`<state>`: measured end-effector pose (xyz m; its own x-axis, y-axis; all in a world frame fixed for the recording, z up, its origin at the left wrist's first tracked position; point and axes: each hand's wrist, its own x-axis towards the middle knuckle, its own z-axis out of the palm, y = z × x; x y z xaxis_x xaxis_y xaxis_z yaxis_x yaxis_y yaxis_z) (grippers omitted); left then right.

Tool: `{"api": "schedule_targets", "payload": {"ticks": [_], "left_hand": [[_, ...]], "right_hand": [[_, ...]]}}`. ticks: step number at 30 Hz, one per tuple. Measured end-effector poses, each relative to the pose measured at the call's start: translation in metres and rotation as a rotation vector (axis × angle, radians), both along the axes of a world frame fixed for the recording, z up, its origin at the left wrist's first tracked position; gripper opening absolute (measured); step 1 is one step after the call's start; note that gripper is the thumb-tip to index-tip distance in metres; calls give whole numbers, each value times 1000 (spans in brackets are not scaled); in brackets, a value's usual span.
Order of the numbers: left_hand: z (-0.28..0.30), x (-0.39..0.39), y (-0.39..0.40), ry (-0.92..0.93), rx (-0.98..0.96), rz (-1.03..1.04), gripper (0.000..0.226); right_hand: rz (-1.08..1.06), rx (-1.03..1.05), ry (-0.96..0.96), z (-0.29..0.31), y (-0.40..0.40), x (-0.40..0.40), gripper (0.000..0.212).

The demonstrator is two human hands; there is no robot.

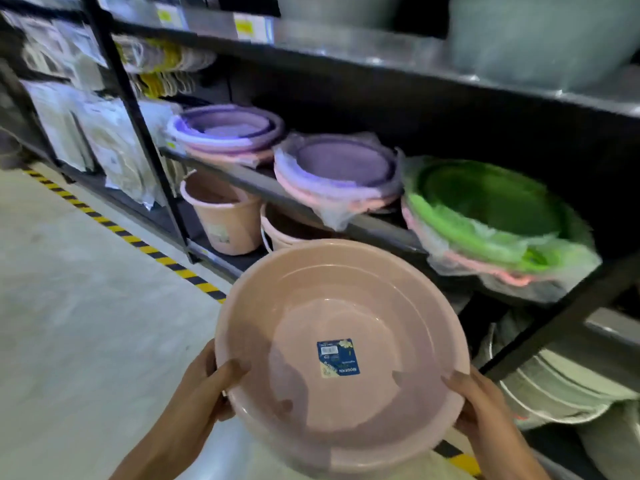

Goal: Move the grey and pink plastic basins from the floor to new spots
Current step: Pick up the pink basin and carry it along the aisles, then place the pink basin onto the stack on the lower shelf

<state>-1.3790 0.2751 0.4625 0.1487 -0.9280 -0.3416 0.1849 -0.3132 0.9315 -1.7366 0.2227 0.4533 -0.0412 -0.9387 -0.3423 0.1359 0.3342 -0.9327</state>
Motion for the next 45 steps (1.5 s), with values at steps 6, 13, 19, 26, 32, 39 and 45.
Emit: {"api": "schedule_targets", "payload": {"ticks": [6, 13, 19, 26, 32, 39, 45], "left_hand": [[234, 24, 40, -2, 11, 127, 39], [402, 60, 53, -118, -79, 229, 44], [461, 105, 51, -137, -203, 313, 17], [478, 175, 34, -74, -256, 383, 26], [471, 221, -5, -28, -238, 367, 28], [460, 272, -92, 16, -210, 350, 29], [451, 324, -195, -9, -200, 322, 29]], "right_hand": [[54, 32, -23, 230, 10, 32, 40], [111, -127, 39, 414, -10, 86, 38], [254, -206, 57, 480, -25, 142, 42], [200, -217, -34, 487, -46, 219, 41], [173, -194, -83, 480, -81, 268, 33], [185, -196, -76, 467, -164, 313, 46], [165, -162, -104, 454, -259, 357, 43]]}}
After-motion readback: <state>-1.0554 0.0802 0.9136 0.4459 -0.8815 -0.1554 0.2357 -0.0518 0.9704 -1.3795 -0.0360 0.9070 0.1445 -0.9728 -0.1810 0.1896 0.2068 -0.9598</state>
